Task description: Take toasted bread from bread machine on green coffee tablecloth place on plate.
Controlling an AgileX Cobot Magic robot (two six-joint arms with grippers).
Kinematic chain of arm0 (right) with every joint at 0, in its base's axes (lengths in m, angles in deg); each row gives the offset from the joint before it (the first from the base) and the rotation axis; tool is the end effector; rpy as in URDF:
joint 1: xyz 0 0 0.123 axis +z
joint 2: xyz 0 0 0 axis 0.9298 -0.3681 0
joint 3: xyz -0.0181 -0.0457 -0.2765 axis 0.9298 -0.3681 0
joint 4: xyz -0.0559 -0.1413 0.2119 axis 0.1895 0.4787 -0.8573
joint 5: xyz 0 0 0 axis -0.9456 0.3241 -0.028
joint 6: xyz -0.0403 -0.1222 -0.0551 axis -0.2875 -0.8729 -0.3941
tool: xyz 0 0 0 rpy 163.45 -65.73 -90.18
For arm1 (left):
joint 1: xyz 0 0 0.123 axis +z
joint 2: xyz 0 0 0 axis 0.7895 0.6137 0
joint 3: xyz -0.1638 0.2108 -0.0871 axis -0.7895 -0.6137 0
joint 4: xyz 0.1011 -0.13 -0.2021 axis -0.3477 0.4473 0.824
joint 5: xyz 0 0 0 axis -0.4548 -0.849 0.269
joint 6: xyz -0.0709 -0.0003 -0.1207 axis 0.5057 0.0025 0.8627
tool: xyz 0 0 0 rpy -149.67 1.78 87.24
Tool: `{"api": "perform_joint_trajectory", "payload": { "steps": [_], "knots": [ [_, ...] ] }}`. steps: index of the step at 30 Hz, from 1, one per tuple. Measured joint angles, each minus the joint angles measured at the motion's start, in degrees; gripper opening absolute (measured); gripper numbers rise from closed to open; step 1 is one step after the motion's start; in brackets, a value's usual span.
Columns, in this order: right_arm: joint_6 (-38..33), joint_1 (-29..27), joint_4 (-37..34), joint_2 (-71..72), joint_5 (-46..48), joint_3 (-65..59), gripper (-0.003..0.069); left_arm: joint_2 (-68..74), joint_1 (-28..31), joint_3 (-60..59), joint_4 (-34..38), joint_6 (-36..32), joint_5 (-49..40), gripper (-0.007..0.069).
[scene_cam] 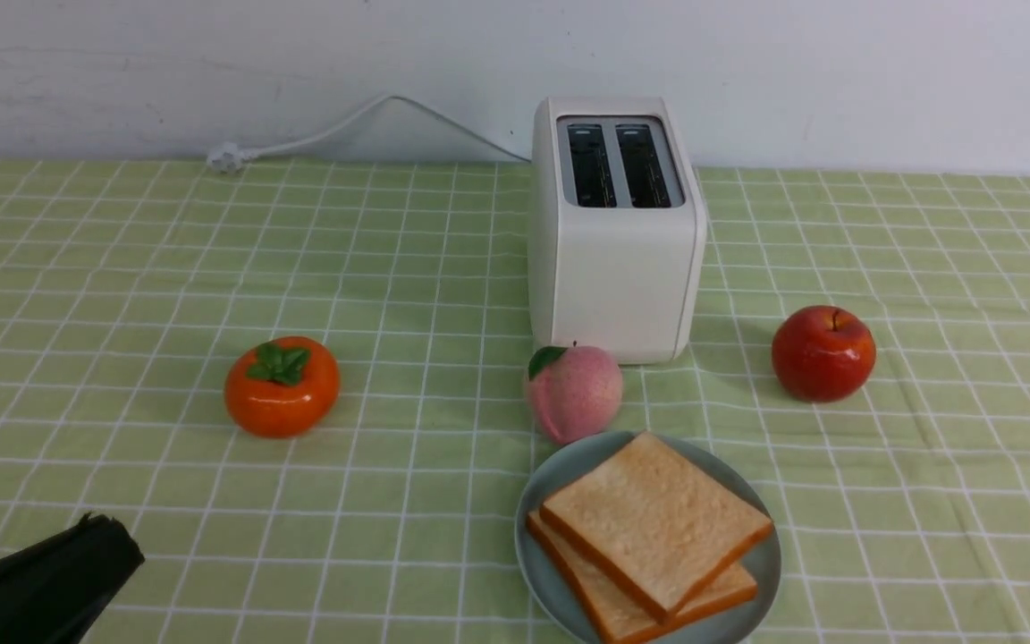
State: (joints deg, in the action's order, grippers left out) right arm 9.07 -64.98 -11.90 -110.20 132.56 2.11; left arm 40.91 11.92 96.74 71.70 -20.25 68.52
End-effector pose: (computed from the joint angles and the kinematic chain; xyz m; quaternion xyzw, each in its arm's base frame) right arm 0.1146 0.0348 0.2618 0.0038 0.8893 0.1403 0.4353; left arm 0.1226 -0.0694 0.2510 0.0696 0.7133 -0.2822 0.6378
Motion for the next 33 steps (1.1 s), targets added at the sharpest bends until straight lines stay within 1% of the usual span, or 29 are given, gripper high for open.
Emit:
{"api": "perform_joint_trajectory", "payload": {
  "steps": [2,9,11,13,15,16,17,18,19,21,24,26,29,33],
  "knots": [
    [0.00,1.89,-0.05,0.00,0.09,-2.84,0.0005,0.00,0.00,0.00,0.00,0.00,0.06,-0.0013],
    [0.00,2.43,-0.33,0.00,0.33,-4.54,0.0011,0.00,0.00,0.00,0.07,0.00,0.11,-0.0013],
    [0.00,2.47,2.20,0.66,-1.85,-4.98,0.0011,0.00,0.00,0.00,0.07,0.00,0.11,-0.0013],
    [0.00,2.47,4.87,2.92,-6.07,-6.49,0.0004,0.00,0.00,0.00,0.07,0.00,0.11,-0.0013],
    [0.00,2.47,8.05,6.73,-14.14,-10.85,-0.0012,0.00,0.00,0.00,0.07,0.00,0.11,-0.0013],
    [0.00,2.47,8.36,7.62,-14.89,-11.93,-0.0013,0.00,0.00,0.00,0.07,0.00,0.11,-0.0013],
    [0.64,2.47,10.48,11.40,-20.81,-16.17,-0.0019,0.00,0.00,0.00,0.07,0.00,0.11,-0.0012],
    [1.28,2.47,11.52,13.42,-24.01,-19.46,-0.0020,0.00,0.00,0.00,0.07,0.00,0.11,-0.0011],
    [1.78,2.47,11.99,13.91,-24.64,-20.13,-0.0020,0.00,0.00,0.00,0.07,0.00,0.11,-0.0011],
    [6.74,2.47,15.02,20.48,-30.71,-28.67,-0.0020,0.00,0.00,0.00,0.07,0.00,0.11,-0.0009],
    [12.68,2.47,18.54,22.64,-28.73,-31.30,-0.0020,0.00,0.00,0.00,0.07,0.06,0.15,-0.0006],
    [14.91,2.47,20.72,22.95,-28.22,-31.30,-0.0020,0.00,0.00,0.00,0.07,0.12,0.15,-0.0004],
    [16.12,2.47,22.95,22.95,-27.95,-31.25,-0.0020,0.00,0.00,0.00,0.07,0.12,0.20,-0.0002],
    [16.64,2.47,23.59,22.95,-27.89,-31.25,-0.0020,0.00,0.00,0.00,0.07,0.12,0.25,0.0000]
  ]
}}
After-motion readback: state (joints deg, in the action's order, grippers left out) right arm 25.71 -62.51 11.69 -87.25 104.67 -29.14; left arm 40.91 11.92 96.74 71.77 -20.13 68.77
